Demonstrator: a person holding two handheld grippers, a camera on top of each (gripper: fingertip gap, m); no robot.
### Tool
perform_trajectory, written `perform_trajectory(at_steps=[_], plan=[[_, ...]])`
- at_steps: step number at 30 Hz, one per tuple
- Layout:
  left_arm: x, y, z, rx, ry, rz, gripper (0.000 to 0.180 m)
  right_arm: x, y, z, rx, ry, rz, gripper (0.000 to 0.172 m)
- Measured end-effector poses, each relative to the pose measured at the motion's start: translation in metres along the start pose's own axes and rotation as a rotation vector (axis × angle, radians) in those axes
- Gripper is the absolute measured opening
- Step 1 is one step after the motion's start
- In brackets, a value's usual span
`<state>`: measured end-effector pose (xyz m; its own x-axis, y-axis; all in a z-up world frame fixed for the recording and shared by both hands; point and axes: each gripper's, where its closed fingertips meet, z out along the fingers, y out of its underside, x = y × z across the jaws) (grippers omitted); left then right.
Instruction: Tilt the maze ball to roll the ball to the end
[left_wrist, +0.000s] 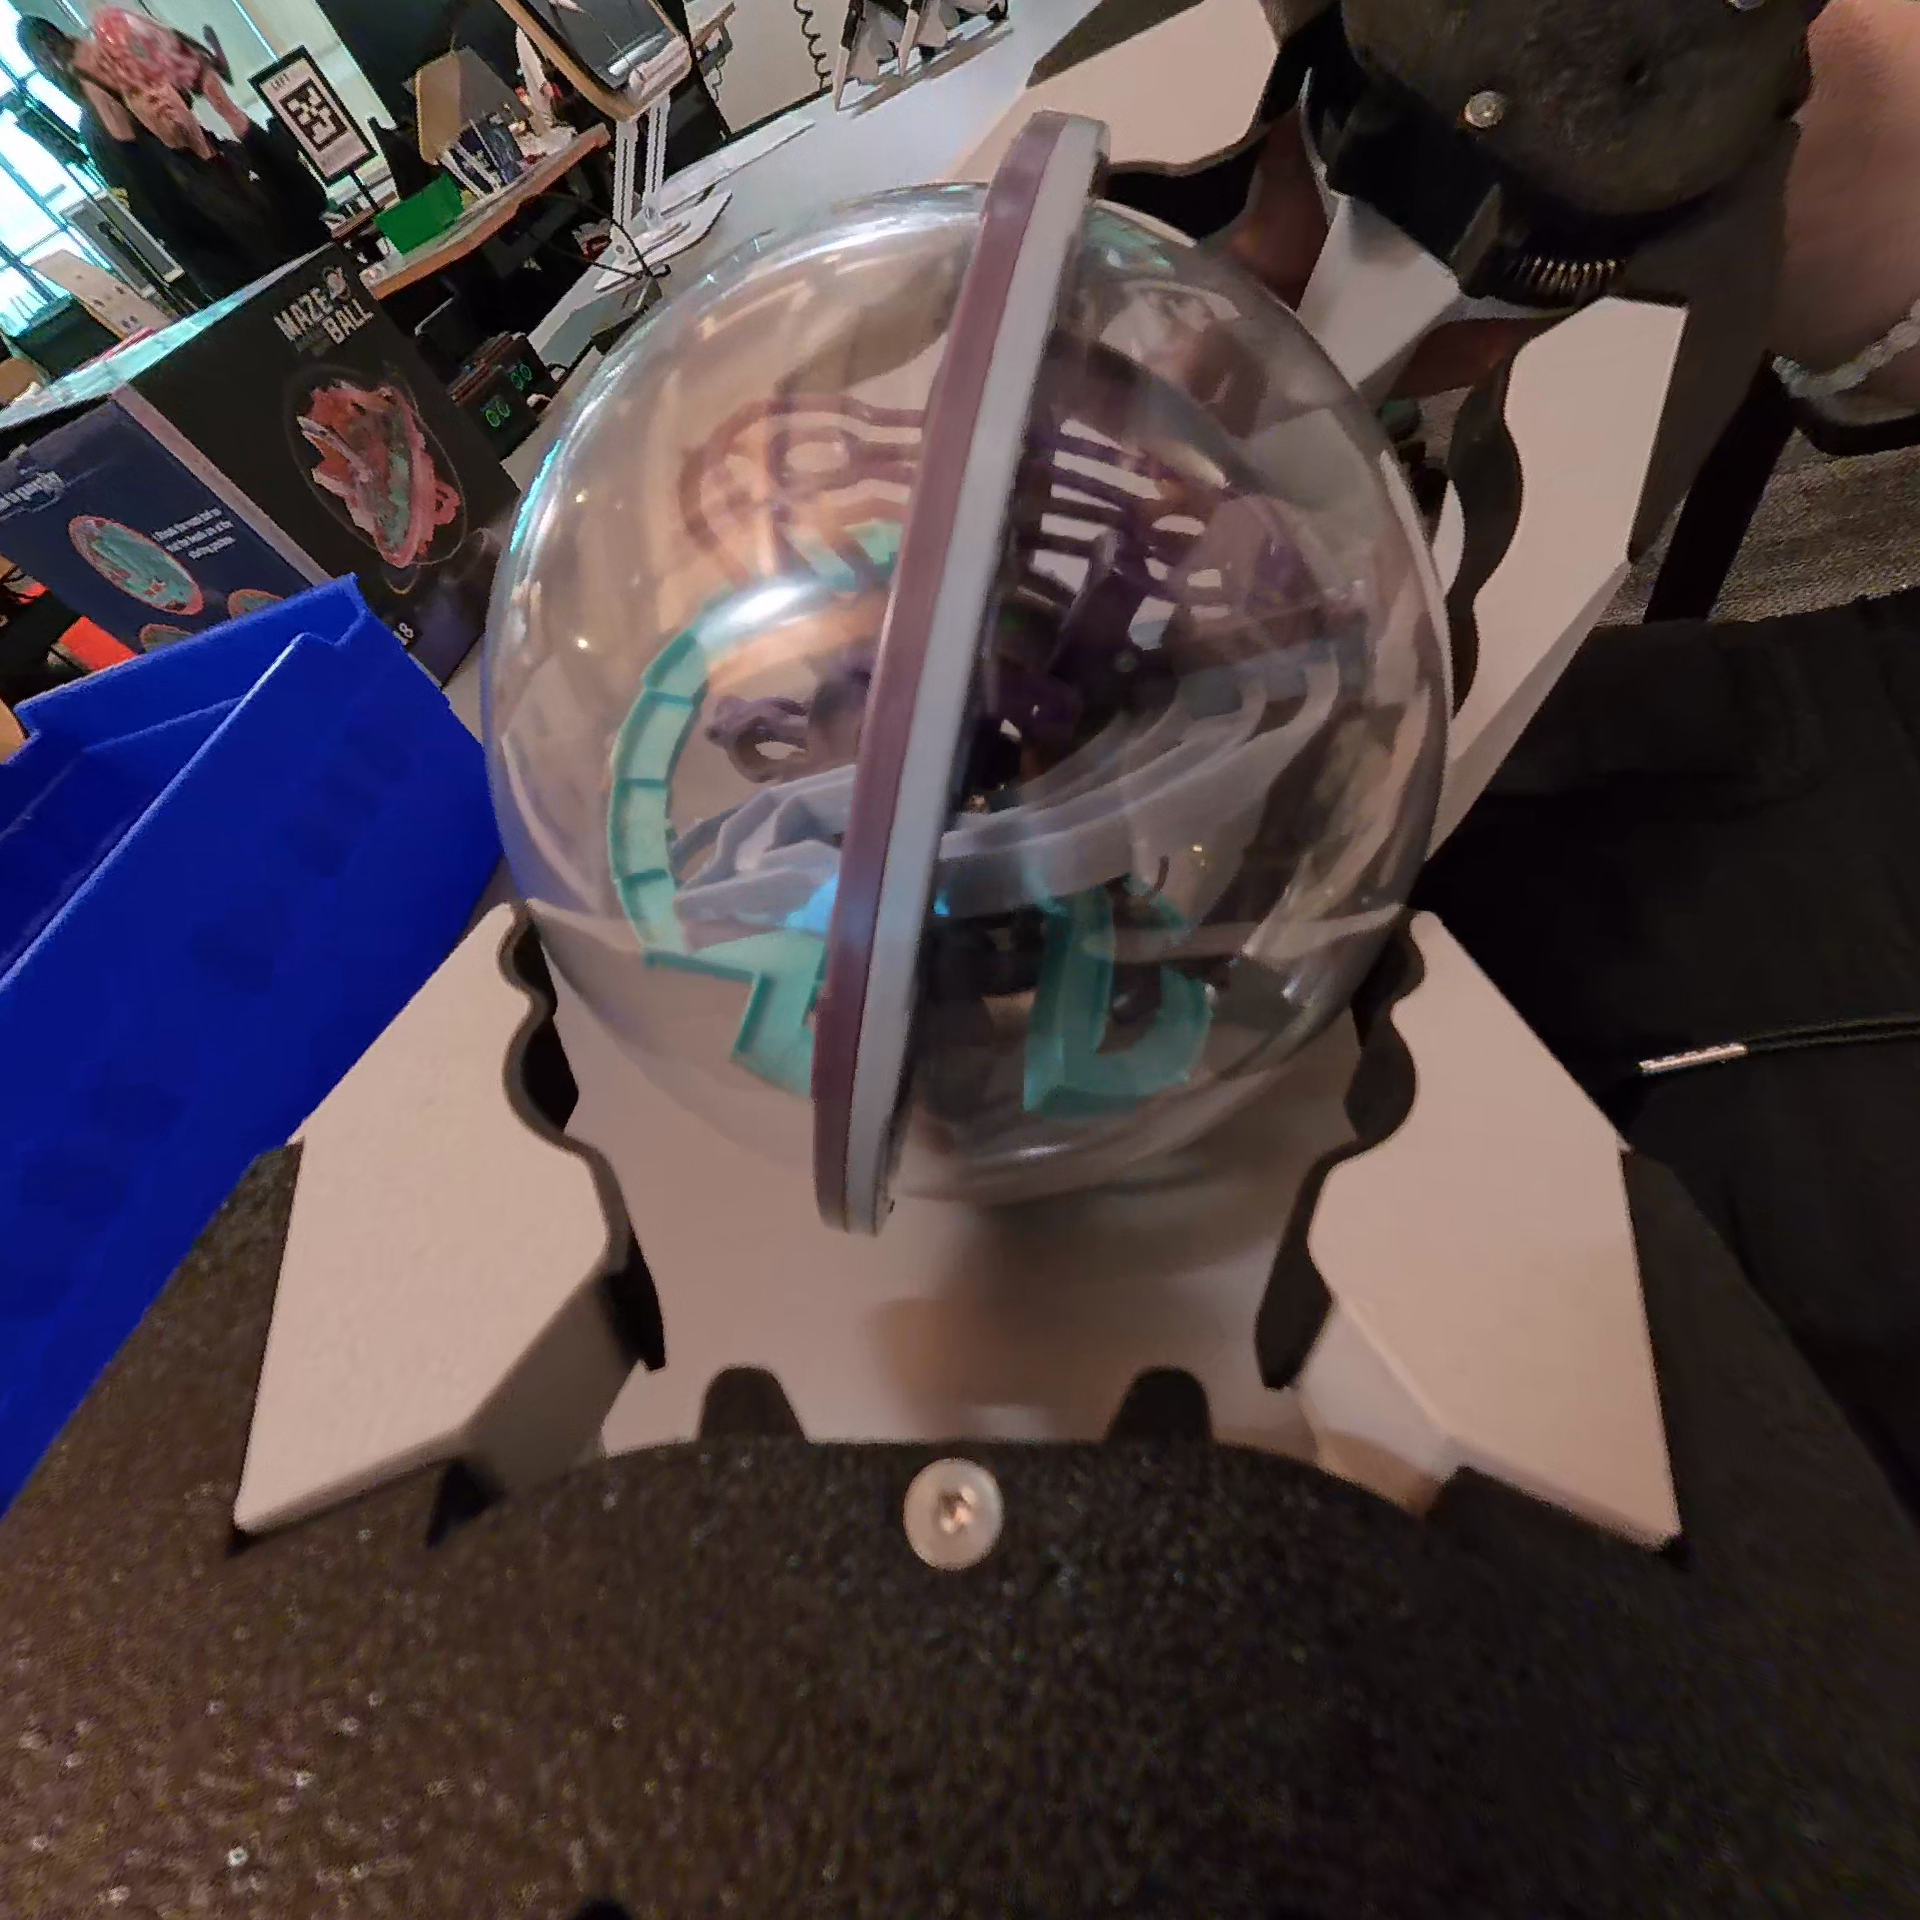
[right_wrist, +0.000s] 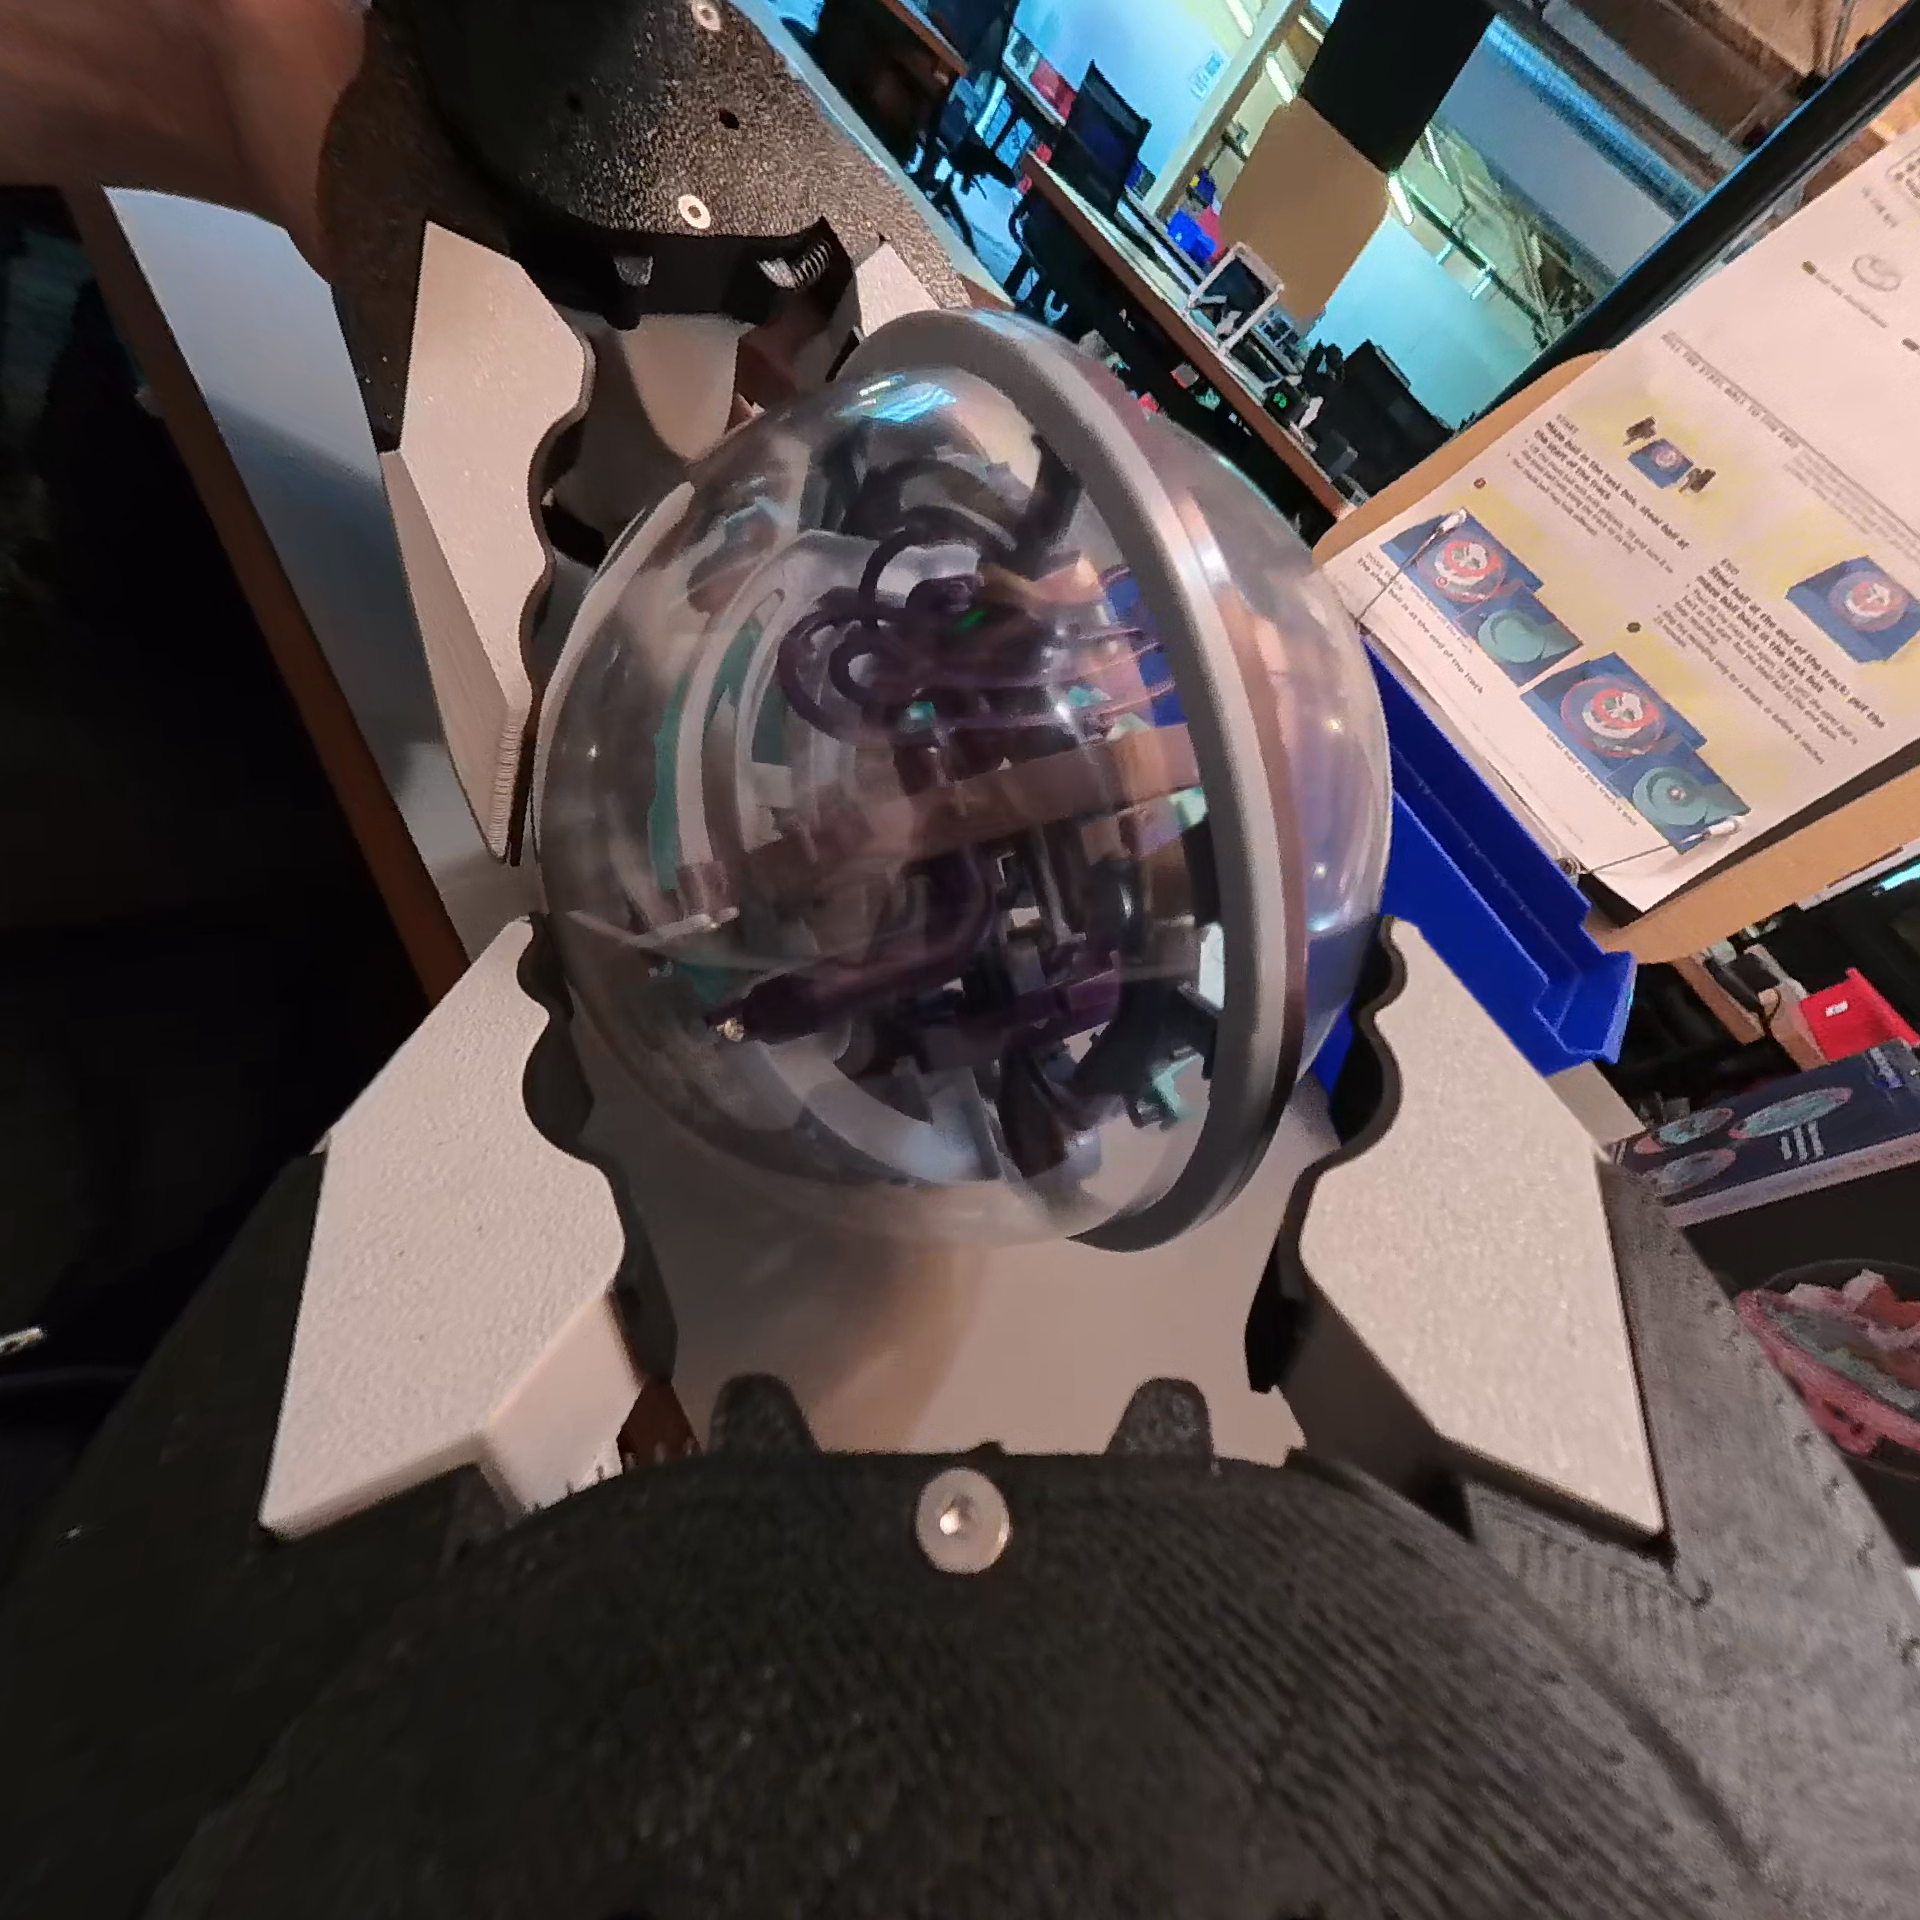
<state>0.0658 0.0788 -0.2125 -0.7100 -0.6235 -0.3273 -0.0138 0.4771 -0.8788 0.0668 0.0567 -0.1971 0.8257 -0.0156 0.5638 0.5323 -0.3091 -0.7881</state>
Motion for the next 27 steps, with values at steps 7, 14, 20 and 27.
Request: perform_trajectory(at_steps=[7, 14, 20, 27], plan=[[-0.001, -0.003, 0.002, 0.019, -0.003, -0.033, 0.145, 0.003, 0.008, -0.002, -0.011, 0.008, 0.071, 0.145], [-0.002, -0.003, 0.002, 0.031, -0.001, -0.053, 0.145, 0.004, 0.011, -0.001, -0.026, 0.001, 0.115, 0.145], [-0.006, -0.004, -0.001, 0.043, -0.013, -0.063, 0.145, 0.001, 0.018, 0.006, -0.032, 0.000, 0.221, 0.144], [-0.009, -0.002, -0.005, 0.052, -0.003, -0.094, 0.144, 0.002, 0.010, 0.011, -0.004, 0.000, 0.300, 0.146]])
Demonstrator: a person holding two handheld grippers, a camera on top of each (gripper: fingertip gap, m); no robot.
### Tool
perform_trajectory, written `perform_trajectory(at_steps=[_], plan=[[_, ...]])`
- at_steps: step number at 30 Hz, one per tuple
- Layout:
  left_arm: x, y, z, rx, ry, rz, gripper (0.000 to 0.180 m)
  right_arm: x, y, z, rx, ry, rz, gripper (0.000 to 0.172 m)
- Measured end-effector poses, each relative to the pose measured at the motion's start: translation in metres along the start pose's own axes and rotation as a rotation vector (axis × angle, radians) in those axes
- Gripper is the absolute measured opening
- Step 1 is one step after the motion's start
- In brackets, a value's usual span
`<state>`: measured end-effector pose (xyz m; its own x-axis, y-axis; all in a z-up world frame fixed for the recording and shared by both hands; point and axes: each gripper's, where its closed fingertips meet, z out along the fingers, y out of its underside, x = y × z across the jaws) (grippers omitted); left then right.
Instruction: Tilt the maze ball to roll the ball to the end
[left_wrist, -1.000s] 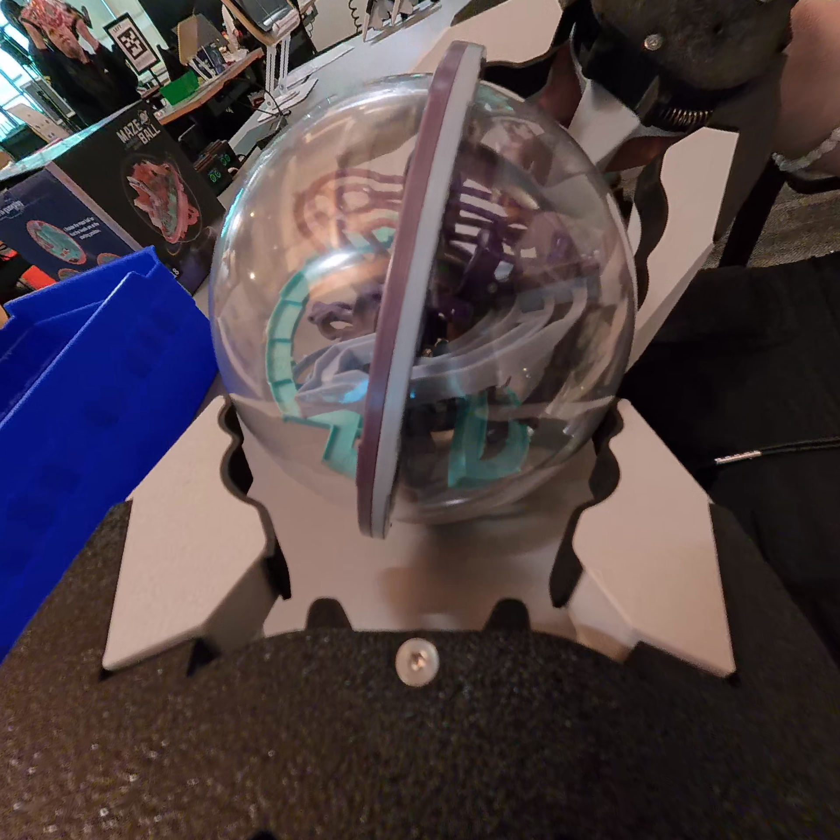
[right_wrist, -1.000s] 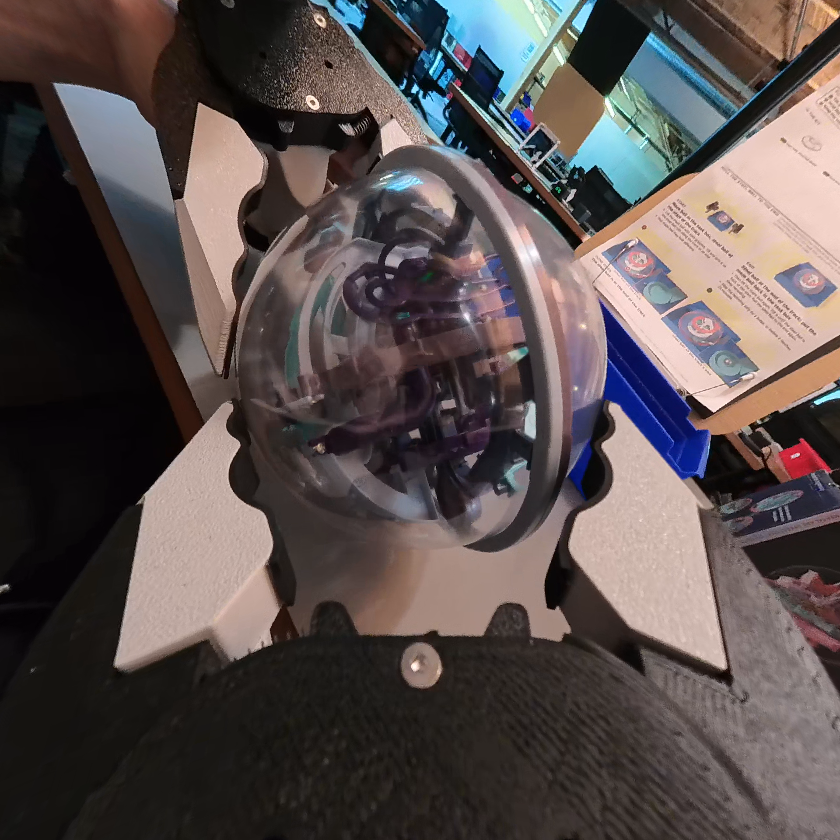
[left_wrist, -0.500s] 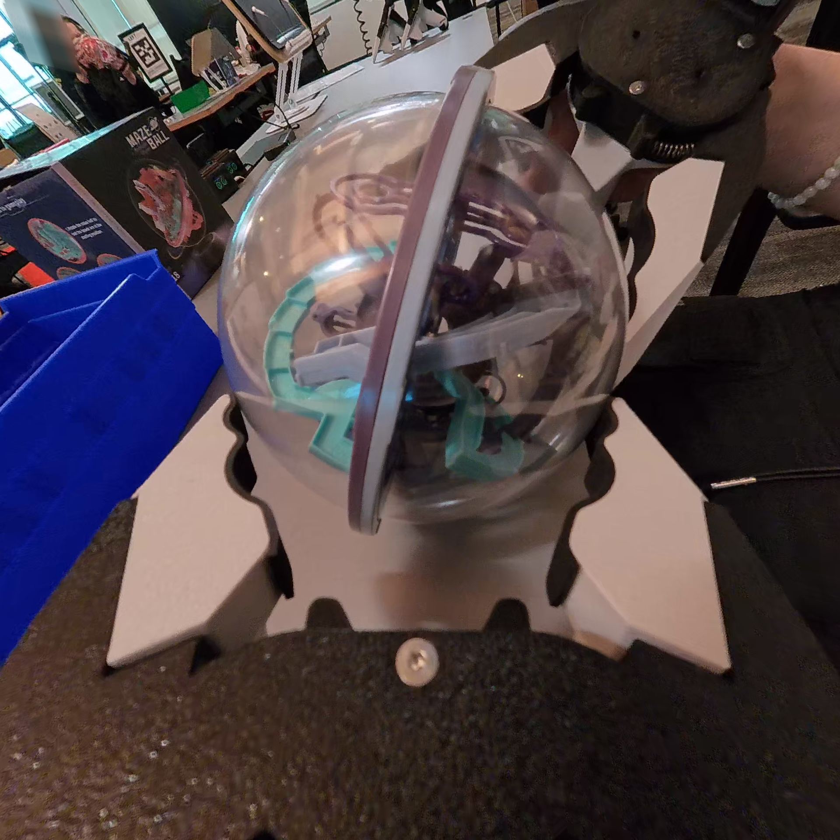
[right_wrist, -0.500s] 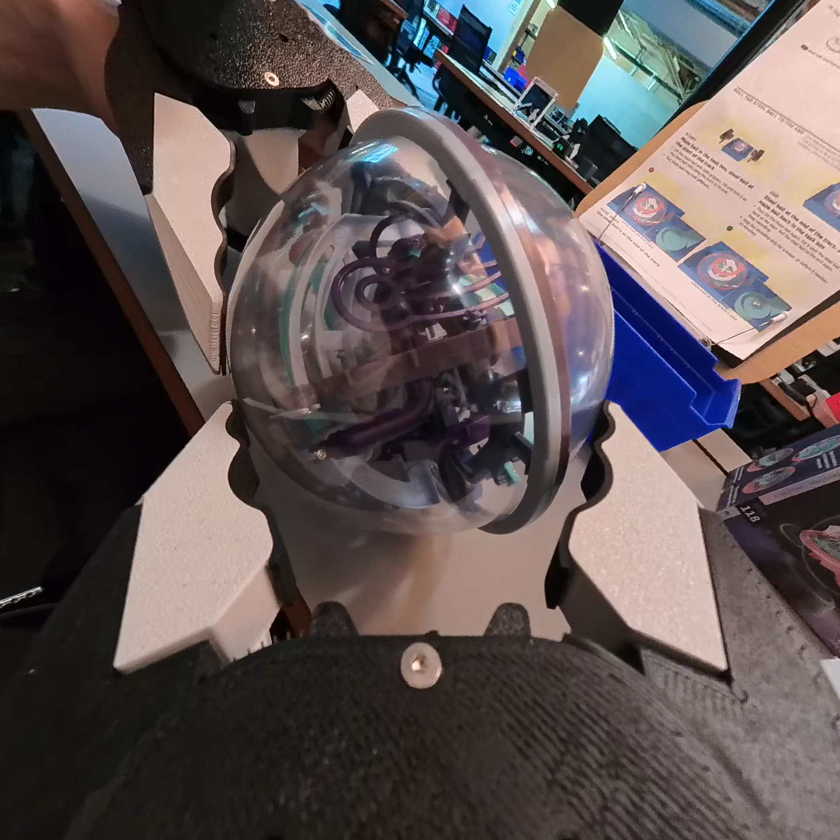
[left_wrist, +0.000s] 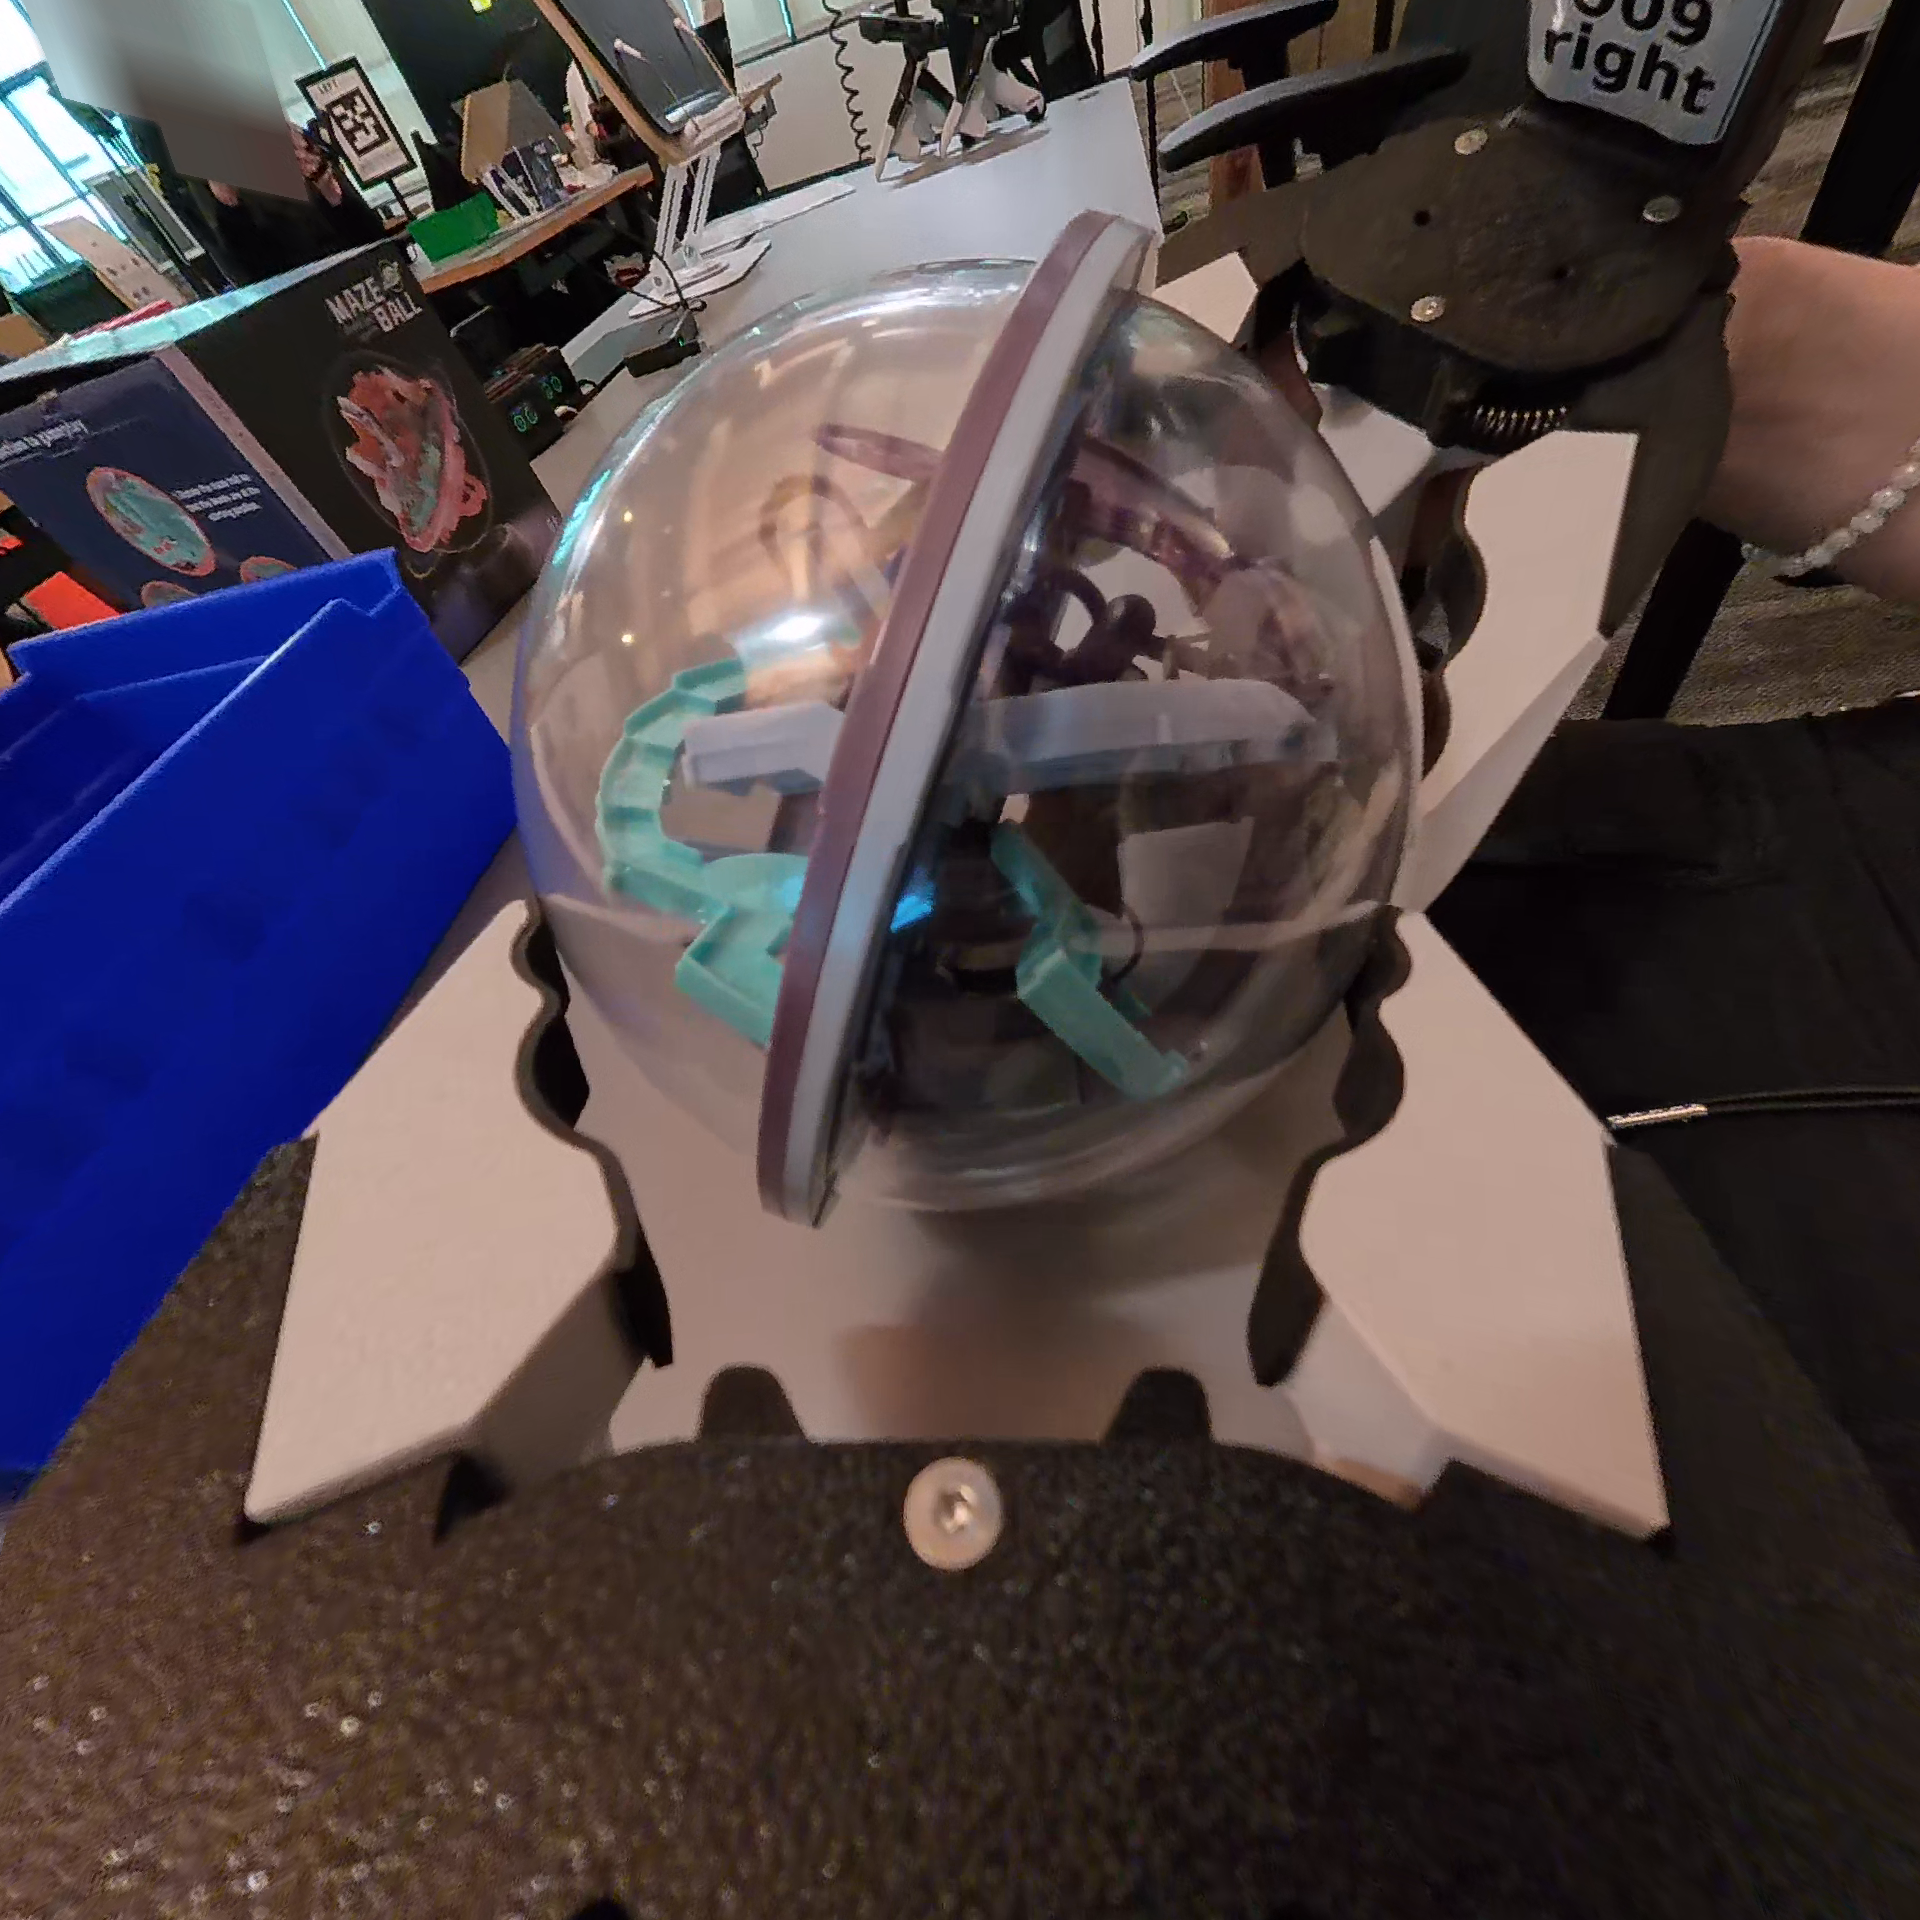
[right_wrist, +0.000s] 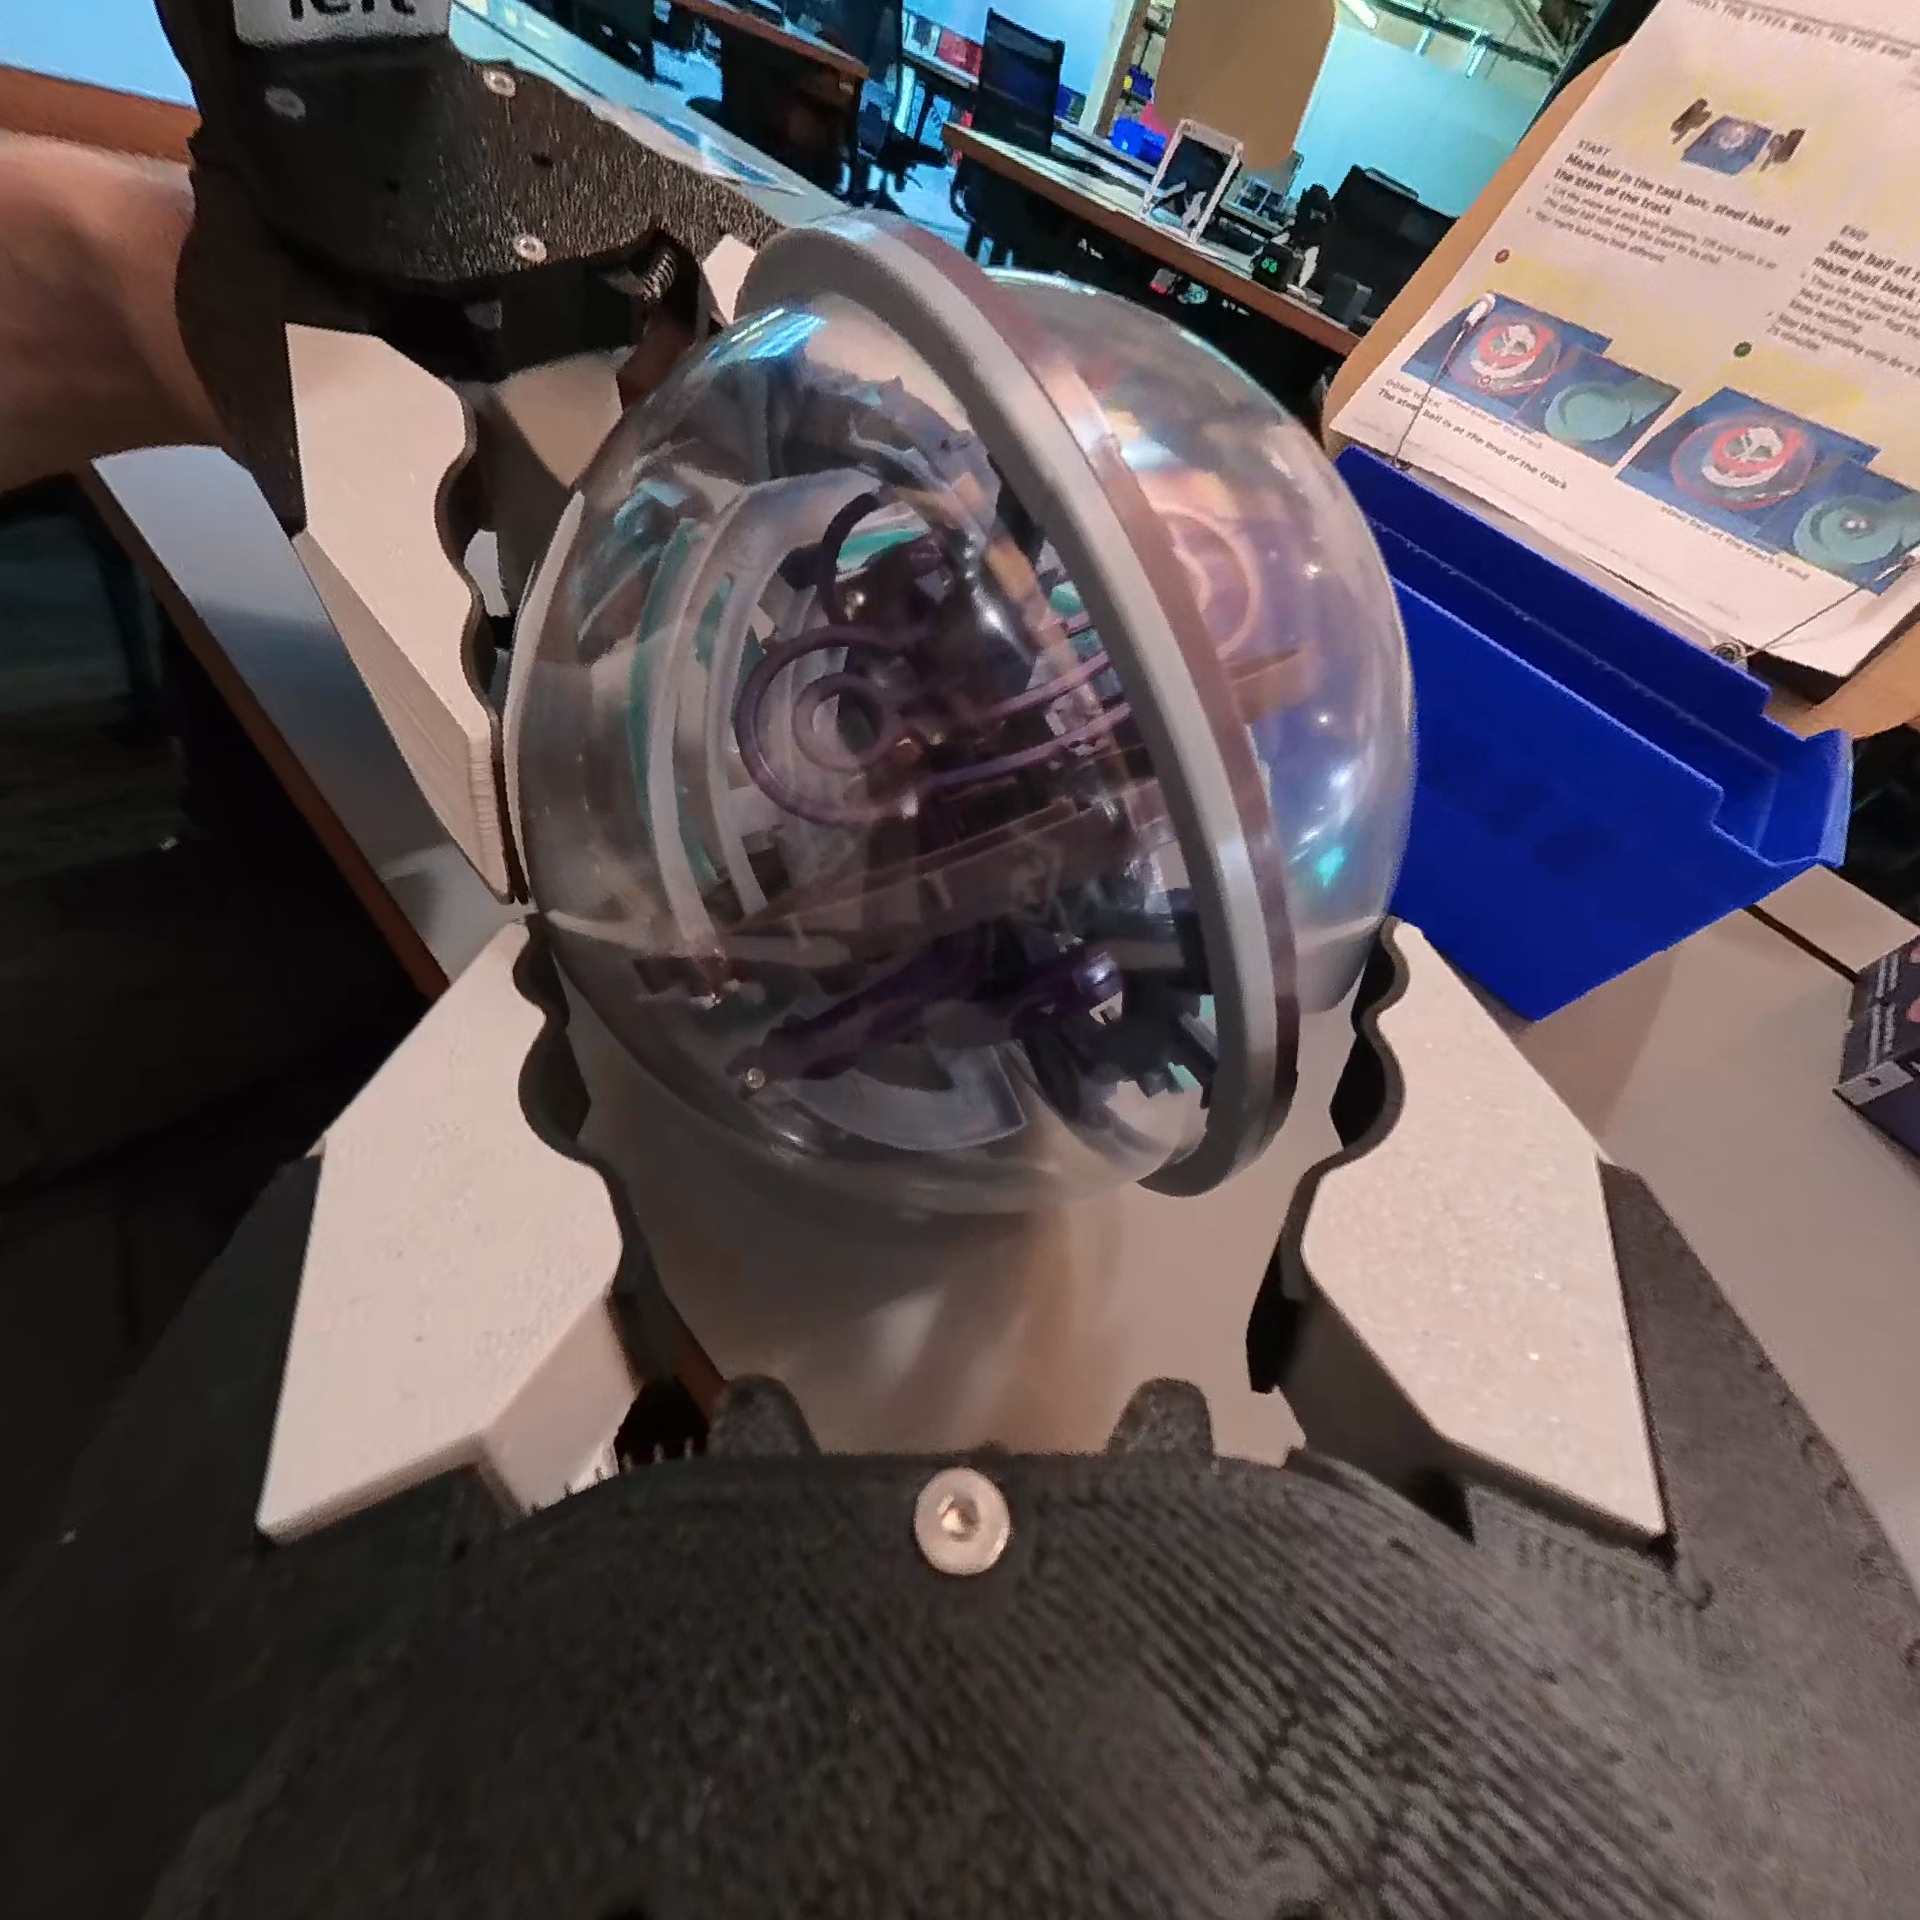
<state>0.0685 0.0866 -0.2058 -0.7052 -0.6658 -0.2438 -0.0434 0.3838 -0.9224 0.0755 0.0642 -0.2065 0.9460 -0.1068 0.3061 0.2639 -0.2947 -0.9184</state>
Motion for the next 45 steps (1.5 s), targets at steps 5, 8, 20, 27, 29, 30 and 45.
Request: perform_trajectory(at_steps=[5, 8, 20, 27, 29, 30, 45], plan=[[-0.003, -0.002, -0.003, 0.013, -0.006, -0.011, 0.146, -0.002, -0.001, 0.005, 0.015, -0.004, 0.050, 0.146], [-0.003, -0.002, -0.005, 0.010, -0.005, -0.012, 0.146, -0.003, -0.002, 0.006, 0.016, -0.002, 0.049, 0.146], [-0.003, -0.007, -0.008, 0.030, -0.002, -0.020, 0.146, -0.006, -0.002, 0.008, 0.020, -0.014, 0.128, 0.146], [-0.005, -0.014, -0.018, 0.083, 0.018, -0.065, 0.147, -0.013, -0.006, 0.014, 0.038, -0.045, 0.254, 0.146], [-0.006, -0.015, -0.020, 0.094, 0.025, -0.079, 0.147, -0.015, -0.007, 0.016, 0.043, -0.053, 0.288, 0.146], [-0.007, -0.015, -0.022, 0.098, 0.030, -0.088, 0.147, -0.016, -0.008, 0.017, 0.045, -0.053, 0.298, 0.146], [-0.016, -0.019, -0.043, 0.206, 0.102, -0.258, 0.147, -0.030, -0.022, 0.031, 0.058, -0.069, 0.507, 0.145]])
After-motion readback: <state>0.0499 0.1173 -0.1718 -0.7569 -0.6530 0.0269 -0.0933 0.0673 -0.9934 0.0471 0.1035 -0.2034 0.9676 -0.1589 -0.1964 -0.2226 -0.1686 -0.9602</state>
